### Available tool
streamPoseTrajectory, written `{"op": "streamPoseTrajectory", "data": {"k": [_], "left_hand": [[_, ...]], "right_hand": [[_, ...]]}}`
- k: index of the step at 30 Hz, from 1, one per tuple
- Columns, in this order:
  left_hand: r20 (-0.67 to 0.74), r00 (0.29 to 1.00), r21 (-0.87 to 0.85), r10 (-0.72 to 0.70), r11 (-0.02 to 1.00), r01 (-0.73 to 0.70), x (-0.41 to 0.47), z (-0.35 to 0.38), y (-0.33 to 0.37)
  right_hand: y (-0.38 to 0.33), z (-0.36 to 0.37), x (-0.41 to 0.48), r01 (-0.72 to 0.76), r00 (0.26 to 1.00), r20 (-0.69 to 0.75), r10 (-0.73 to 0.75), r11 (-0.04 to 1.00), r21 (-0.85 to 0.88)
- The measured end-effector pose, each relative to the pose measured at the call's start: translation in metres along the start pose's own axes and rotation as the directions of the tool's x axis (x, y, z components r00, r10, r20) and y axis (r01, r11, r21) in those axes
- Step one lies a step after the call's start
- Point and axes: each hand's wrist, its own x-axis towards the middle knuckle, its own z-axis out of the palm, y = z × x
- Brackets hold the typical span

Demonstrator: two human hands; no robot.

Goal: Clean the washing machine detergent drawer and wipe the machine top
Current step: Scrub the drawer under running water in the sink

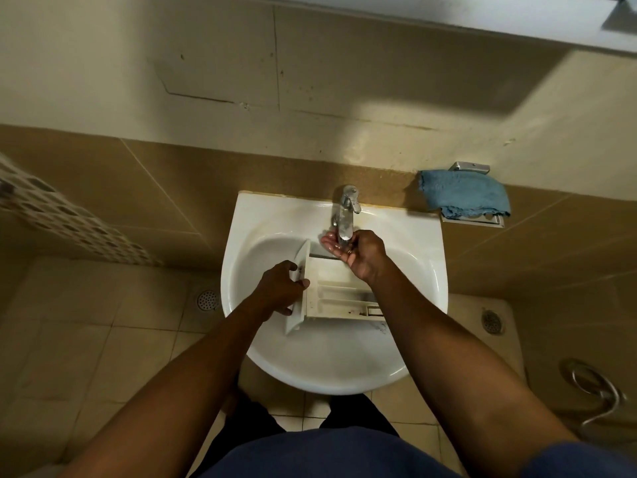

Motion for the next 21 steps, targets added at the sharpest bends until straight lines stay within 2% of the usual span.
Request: {"op": "streamPoseTrajectory", "data": {"k": [5,8,10,12,13,14,18,21], "left_hand": [[-0.008,1.000,-0.021,-0.004,1.000,0.003,-0.002,0.001,0.000],[-0.015,1.000,-0.021,0.006,1.000,-0.006,-0.002,0.002,-0.001],[-0.024,1.000,-0.024,0.007,1.000,-0.008,-0.002,0.002,-0.001],[-0.026,1.000,-0.020,0.008,1.000,-0.009,-0.002,0.002,0.000],[-0.024,1.000,-0.015,0.011,1.000,-0.011,-0.002,0.001,0.000],[-0.021,1.000,-0.010,0.013,1.000,-0.014,-0.001,0.001,-0.001],[-0.022,1.000,-0.009,0.011,1.000,-0.011,0.001,0.000,-0.003],[-0.027,0.999,-0.018,0.019,1.000,-0.020,-0.001,0.000,-0.003]], "right_hand": [[0.026,-0.009,-0.001,0.012,1.000,-0.003,-0.013,0.982,-0.189],[0.042,-0.012,-0.016,0.110,0.994,0.040,-0.103,0.899,-0.424],[0.057,-0.016,-0.030,0.194,0.981,0.115,-0.158,0.707,-0.680],[0.068,-0.029,-0.045,0.304,0.951,0.256,-0.176,0.354,-0.885],[0.069,-0.036,-0.051,0.358,0.929,0.330,-0.169,0.175,-0.917],[0.066,-0.040,-0.056,0.395,0.910,0.382,-0.159,0.053,-0.917],[0.049,-0.033,-0.057,0.410,0.862,0.443,-0.246,-0.177,-0.895],[0.066,-0.028,-0.052,0.454,0.835,0.535,-0.128,-0.389,-0.802]]}}
